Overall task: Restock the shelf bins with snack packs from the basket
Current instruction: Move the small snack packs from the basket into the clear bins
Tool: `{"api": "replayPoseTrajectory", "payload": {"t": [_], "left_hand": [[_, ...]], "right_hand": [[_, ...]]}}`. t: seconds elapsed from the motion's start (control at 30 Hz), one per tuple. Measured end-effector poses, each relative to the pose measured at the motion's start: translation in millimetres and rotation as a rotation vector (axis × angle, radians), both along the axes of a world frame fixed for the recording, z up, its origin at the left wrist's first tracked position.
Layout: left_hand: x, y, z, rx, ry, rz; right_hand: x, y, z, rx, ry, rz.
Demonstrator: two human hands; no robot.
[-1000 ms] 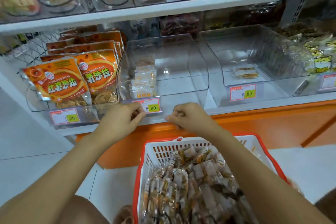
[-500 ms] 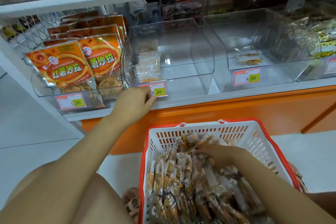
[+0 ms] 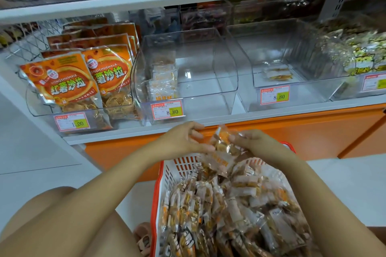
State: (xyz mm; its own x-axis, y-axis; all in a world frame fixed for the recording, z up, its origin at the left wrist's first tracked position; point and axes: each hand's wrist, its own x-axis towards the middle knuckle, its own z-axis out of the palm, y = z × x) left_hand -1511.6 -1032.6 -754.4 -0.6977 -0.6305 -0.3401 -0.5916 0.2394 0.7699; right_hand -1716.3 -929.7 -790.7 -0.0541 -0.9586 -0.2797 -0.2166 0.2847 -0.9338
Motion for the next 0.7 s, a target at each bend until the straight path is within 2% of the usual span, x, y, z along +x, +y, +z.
{"api": "replayPoseTrajectory", "payload": {"t": [0.07,0.17,0.3,0.4,0.47,0.53,0.6,0.7], "left_hand": [[-3,2,1,0.026,0.014,-0.039],[-4,-3,10,0.081,0.128,-0.029],[4,-17,36,-0.022,0.339,0.063],[9,-33,54,-0.086,0.484,0.199],[11,-46,60,-0.244,0.525,0.247],[12,-57,65,-0.377,0.542,0.269],[14,-68,67,-0.47,0.541,0.29],[13,-84,69,-0.581,0.528,0.27]], "right_hand": [[6,-1,20,-0.06,-0.063,0.01],[11,-5,40,-0.103,-0.015,-0.048],[7,-17,69,-0.253,0.15,-0.048],[6,-39,94,-0.353,0.195,-0.062],[9,-61,111,-0.43,0.359,-0.041],[13,-83,127,-0.489,0.627,0.048],[15,-107,141,-0.513,0.854,0.127],[17,-136,154,-0.546,1.085,0.247]]}}
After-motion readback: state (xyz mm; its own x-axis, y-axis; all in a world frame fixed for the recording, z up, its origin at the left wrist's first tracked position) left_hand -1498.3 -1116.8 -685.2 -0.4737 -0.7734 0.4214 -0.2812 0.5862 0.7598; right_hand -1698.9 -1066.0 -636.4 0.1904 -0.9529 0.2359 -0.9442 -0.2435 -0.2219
